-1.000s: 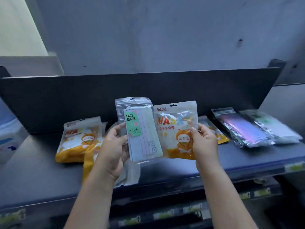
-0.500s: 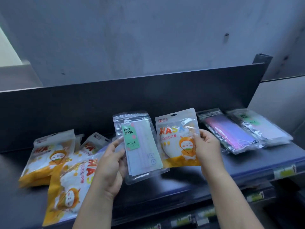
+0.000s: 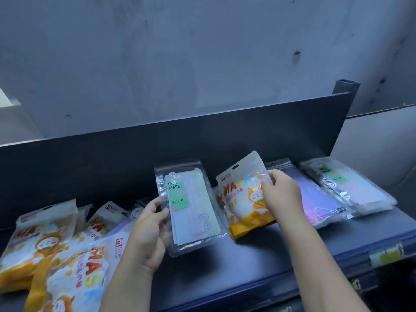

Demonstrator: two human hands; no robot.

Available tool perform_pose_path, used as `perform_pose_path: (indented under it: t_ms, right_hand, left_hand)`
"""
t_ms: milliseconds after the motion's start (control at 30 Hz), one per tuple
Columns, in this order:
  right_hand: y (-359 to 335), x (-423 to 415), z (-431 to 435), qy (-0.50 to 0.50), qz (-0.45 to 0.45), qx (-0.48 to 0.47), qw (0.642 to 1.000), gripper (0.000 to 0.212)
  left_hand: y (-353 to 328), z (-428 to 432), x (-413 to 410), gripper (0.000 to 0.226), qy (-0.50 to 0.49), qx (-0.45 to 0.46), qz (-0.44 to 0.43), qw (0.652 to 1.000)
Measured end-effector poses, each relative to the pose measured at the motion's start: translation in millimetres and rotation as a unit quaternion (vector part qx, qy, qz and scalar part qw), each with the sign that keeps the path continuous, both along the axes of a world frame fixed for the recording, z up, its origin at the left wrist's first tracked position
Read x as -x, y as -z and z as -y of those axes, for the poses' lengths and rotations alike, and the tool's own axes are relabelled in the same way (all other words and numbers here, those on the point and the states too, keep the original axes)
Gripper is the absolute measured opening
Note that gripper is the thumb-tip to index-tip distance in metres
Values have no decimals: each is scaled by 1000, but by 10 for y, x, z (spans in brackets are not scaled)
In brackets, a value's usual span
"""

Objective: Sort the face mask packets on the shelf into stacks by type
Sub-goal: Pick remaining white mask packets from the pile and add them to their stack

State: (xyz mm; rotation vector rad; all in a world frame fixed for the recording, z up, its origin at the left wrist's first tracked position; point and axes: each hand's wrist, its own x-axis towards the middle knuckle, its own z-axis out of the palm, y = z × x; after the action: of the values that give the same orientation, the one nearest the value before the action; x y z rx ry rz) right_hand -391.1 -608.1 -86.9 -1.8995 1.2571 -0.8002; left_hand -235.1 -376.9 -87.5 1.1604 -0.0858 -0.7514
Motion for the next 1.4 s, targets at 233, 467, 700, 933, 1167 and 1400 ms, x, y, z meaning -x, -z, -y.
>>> perform_pose_path:
  t_ms: [233,467,700,933,1167,1400]
  right_hand:
    - [89,-86,203,-64,-93,56,992,17]
    - [164,-128,317,-100,-153,90,979,12]
    - [-5,-73,274,-161,-92,60,981,22]
    - [-60,96,442,-213,66,-147,964,17]
    - [-8,559,972,-144,106,-159,971,23]
    - [-33,1200,1600,-61,95,-73,991,30]
  left_hand:
    - [14,282,154,36,-53,10,-17,998]
    - [72,474,282,36,-68,-18,-7,997]
    - [30,714,405,36,-64,-1,-14,998]
    - [-118,1225,715,29,-46,8,18,999]
    - [-140,1798,1131,26,-7,-93,126,988]
    - [-95,2515,1609,72,24,-156,223,962]
